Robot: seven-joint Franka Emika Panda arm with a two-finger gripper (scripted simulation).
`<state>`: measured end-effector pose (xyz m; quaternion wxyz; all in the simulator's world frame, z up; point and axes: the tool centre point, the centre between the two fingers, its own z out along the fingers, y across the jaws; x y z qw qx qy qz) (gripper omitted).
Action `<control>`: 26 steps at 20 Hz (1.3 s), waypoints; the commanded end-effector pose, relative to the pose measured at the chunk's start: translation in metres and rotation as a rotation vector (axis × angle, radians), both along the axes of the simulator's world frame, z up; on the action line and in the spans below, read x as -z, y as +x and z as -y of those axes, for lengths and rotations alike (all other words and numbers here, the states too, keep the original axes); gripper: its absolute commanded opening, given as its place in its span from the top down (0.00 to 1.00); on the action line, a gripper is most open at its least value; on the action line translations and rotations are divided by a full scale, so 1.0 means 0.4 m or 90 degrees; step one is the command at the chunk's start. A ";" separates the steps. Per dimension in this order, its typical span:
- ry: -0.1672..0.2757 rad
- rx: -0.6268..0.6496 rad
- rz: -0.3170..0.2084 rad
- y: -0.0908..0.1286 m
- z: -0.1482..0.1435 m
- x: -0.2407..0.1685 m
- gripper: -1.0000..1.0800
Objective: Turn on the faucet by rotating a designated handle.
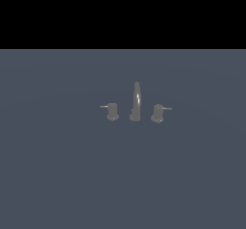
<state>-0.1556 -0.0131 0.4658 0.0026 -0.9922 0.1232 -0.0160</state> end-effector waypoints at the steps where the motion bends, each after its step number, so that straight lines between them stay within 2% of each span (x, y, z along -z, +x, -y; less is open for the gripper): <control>1: 0.007 0.044 -0.001 0.050 0.012 0.026 1.00; 15: 0.033 0.299 -0.012 0.311 0.106 0.229 1.00; 26: 0.038 0.505 -0.019 0.469 0.204 0.454 1.00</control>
